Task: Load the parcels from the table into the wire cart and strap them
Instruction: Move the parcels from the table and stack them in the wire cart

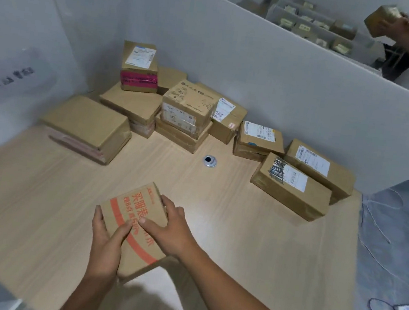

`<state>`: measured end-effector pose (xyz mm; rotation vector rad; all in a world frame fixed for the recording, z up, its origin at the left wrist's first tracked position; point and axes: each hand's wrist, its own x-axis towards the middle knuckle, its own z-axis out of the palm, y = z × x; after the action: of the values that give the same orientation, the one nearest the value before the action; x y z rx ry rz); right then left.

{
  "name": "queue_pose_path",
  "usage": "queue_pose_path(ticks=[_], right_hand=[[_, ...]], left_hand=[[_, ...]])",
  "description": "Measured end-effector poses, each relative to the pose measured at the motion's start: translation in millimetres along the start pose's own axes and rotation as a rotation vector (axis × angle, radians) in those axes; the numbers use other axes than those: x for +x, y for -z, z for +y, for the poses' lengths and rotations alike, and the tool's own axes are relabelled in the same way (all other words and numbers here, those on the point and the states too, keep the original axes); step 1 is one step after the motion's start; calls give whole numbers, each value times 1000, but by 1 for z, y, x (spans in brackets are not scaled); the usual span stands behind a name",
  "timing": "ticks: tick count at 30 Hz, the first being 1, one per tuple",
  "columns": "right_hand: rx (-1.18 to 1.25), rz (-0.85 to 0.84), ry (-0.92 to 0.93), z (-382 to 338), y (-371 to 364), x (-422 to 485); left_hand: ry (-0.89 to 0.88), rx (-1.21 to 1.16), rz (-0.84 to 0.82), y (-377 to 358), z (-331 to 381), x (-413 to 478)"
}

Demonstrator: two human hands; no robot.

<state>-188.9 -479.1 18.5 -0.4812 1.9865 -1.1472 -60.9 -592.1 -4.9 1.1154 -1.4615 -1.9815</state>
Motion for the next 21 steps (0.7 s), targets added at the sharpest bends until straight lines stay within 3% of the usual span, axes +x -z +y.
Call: queue_pose_path(ticks=[4,9,14,21], right_hand=[[-23,-133,130,-36,-50,-37],[-155,-297,284,-73,-154,-79],[-285,-639,446,-92,-295,-139],[-472,-1091,497,-59,-490,-271]], left_hand=[[-81,-31,165,54,19,-60],[-176,-97,500,148,27,-125],[-178,-199,909,262,11,-218],[-92,-353,1377,391,-58,-382]])
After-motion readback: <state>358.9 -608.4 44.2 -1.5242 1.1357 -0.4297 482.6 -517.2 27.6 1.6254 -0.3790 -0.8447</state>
